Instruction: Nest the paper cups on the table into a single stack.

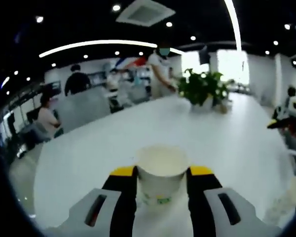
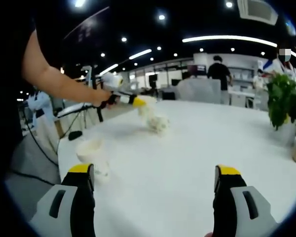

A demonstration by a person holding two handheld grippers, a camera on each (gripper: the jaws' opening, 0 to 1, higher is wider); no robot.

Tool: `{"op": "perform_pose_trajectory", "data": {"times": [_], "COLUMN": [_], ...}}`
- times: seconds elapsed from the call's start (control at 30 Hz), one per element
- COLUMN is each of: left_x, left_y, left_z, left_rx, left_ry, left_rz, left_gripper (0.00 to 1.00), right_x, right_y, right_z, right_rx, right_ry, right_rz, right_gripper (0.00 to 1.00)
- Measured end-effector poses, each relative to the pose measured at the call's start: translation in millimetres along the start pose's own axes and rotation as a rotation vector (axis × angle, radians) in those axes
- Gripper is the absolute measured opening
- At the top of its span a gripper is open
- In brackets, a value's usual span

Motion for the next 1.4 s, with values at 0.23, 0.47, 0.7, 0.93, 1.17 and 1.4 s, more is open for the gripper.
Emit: {"op": "perform_pose_trajectory", "data": {"times": [0.23, 0.47, 0.7, 0.93, 1.17, 1.4], "left_x": [-2, -7, -11, -19, -33, -47], "left_y": [6.2, 7.7, 14.0, 21.3, 21.9, 23.2], "left_z": [7.6, 5.9, 10.9, 20.0, 34.6, 54.8], "left_rx": [0.013, 0.057, 0.212, 0.177, 0.160, 0.162], "left_ry": [-0.006, 0.025, 0.061, 0.050, 0.025, 0.002], "left_rz": [0.017, 0.015, -0.013, 0.005, 0.024, 0.038], "left_gripper": [0.37, 0.37, 0.37, 0.37, 0.37, 0.37], "right_x": [0, -2, -3, -4, -6, -6], "right_y": [1.5, 4.1, 8.8, 14.4, 15.0, 16.2], "right_z": [-1, -4, -4, -8, -11, -15], "right_rx": [-0.008, -0.013, -0.021, -0.029, -0.038, -0.046], "right_ry": [0.002, 0.002, 0.002, 0.005, 0.012, 0.018], "right_rz": [-0.001, -0.001, 0.004, 0.014, 0.015, 0.018], "right_gripper": [1.00, 1.00, 1.00, 1.00, 1.00, 1.00]}}
Point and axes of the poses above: the point that each gripper's makers call its tool centre point, and the gripper's own axes: x roughly forward along the fingers, z roughly to its right, y roughly out of its top, the point moved 2 cm from there along -x, roughly backward along the fingers, and after that the axes turned 2 degrees about -y, right-handed, at the moved point
